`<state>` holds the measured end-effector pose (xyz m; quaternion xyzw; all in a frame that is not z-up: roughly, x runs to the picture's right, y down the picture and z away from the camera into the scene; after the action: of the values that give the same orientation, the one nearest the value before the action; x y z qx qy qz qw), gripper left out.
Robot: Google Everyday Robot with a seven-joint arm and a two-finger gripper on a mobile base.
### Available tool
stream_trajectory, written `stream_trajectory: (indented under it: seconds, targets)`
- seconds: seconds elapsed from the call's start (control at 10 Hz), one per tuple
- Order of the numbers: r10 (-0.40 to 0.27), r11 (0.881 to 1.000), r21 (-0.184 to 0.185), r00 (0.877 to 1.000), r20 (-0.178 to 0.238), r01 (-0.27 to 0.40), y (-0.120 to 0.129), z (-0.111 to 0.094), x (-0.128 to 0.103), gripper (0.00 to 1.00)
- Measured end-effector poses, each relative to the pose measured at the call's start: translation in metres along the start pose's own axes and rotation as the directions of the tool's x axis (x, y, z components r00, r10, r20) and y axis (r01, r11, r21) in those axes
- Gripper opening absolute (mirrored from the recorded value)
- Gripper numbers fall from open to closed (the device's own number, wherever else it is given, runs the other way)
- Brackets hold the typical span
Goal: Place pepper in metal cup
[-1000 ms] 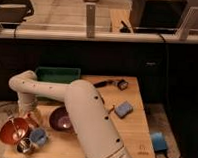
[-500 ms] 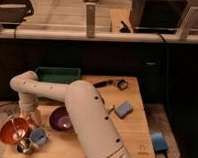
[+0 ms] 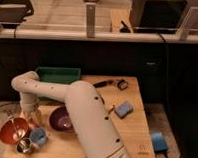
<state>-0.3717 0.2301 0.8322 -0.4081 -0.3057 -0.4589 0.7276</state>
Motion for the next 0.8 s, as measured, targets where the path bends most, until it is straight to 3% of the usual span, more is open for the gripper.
stream_trajectory:
  seconds: [0.1,0.8]
  targets:
    - [0.011,1.000,-0.002,1.000,0.001,-0.011,0.003,0.000,0.002,0.51]
    - [0.099,0.995,-0.009,0.995,-0.014,-0.099,0.030,-0.004,0.018,0.47]
